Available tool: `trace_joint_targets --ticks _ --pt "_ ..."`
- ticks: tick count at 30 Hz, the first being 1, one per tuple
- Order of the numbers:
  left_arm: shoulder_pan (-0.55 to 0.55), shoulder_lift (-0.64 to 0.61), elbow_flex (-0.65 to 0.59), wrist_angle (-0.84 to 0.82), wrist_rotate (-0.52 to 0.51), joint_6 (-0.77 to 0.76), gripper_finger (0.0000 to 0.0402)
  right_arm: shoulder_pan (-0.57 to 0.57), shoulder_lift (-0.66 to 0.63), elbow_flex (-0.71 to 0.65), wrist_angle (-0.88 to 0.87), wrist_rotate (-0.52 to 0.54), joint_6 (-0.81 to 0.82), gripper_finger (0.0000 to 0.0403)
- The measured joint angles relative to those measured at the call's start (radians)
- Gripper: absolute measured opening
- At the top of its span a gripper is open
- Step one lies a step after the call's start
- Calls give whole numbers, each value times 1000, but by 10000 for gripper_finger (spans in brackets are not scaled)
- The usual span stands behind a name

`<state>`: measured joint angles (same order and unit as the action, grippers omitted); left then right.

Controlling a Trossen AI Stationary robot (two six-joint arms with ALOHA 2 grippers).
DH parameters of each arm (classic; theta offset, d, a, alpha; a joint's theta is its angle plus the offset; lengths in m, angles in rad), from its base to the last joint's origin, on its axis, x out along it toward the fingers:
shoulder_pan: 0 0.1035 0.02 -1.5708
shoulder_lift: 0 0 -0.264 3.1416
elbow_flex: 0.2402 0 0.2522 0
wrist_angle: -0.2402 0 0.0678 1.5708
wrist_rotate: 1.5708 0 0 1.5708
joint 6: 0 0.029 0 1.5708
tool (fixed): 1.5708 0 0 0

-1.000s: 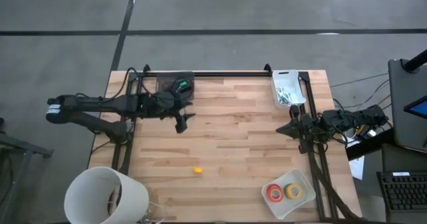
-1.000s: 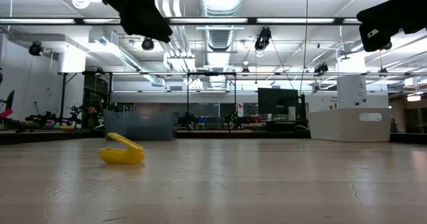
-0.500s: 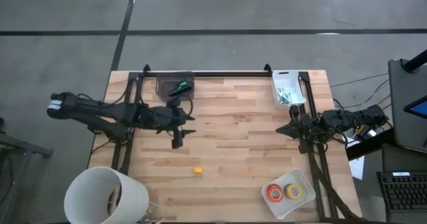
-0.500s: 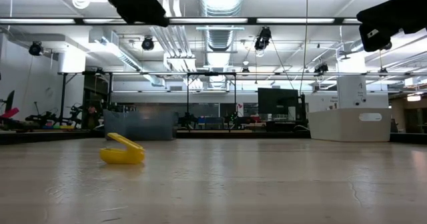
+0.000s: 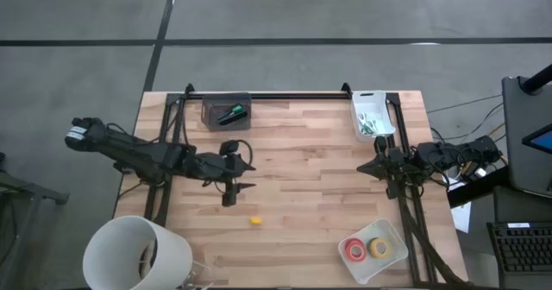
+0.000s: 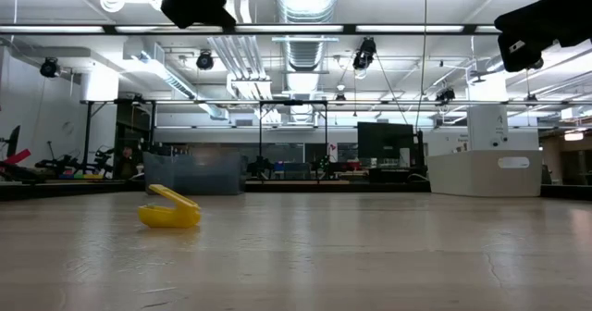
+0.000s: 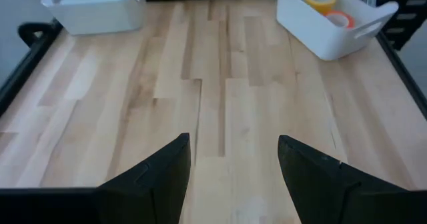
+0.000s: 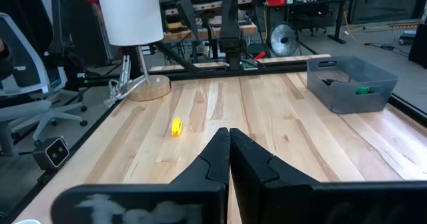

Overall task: Pick and place Stapler, Stapler remover, tape
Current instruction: Put the small yellow stapler into the black bin

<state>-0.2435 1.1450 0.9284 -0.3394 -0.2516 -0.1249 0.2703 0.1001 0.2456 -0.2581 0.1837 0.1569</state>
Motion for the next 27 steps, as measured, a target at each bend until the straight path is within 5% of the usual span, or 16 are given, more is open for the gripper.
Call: trace_joint_targets --ticks 27 --pt "-172 402 -1 73 110 -123 227 0 0 0 0 0 0 8"
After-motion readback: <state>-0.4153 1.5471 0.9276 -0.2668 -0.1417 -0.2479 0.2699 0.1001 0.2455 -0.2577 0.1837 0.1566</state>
